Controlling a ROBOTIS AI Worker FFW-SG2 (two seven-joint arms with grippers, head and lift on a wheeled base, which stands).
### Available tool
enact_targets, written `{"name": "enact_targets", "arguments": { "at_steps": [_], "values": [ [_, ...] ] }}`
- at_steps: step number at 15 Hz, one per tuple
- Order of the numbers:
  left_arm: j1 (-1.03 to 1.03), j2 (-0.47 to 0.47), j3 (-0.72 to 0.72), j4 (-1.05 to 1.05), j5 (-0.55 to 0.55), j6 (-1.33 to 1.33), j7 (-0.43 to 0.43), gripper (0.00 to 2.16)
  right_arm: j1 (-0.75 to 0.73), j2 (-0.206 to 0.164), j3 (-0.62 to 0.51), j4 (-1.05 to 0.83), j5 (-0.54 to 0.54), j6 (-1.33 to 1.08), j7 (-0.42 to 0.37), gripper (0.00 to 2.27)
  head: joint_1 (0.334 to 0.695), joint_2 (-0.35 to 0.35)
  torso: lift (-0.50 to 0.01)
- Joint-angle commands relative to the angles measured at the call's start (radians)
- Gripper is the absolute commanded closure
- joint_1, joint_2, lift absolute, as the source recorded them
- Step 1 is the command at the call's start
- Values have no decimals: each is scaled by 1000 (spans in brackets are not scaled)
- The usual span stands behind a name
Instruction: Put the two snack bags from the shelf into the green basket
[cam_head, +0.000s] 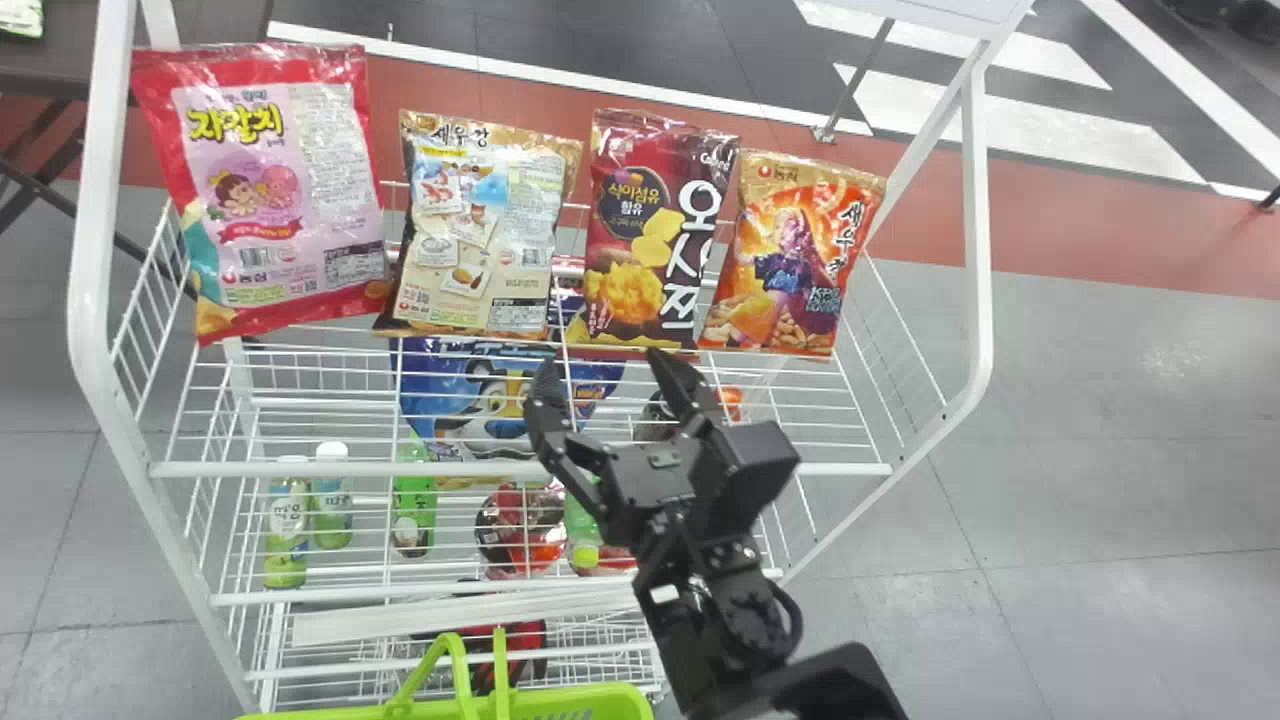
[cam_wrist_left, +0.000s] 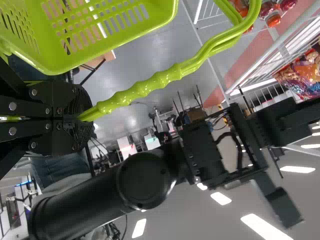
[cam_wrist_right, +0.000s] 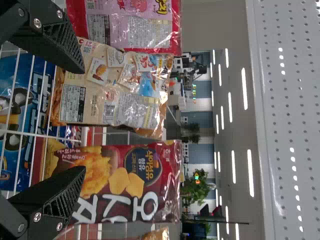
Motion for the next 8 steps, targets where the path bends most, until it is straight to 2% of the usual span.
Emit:
{"name": "enact_targets", "arguments": {
  "at_steps": [1, 8],
  "values": [
    [-10, -2, 0, 16, -1, 5, 4, 2115, -85, 1, 30, 72, 25, 13, -12, 140, 695, -350, -6],
    [-28, -6, 0, 50, -2, 5, 14, 2111, -308, 6, 49, 266, -50, 77, 3, 154, 695, -285, -6]
  ]
}}
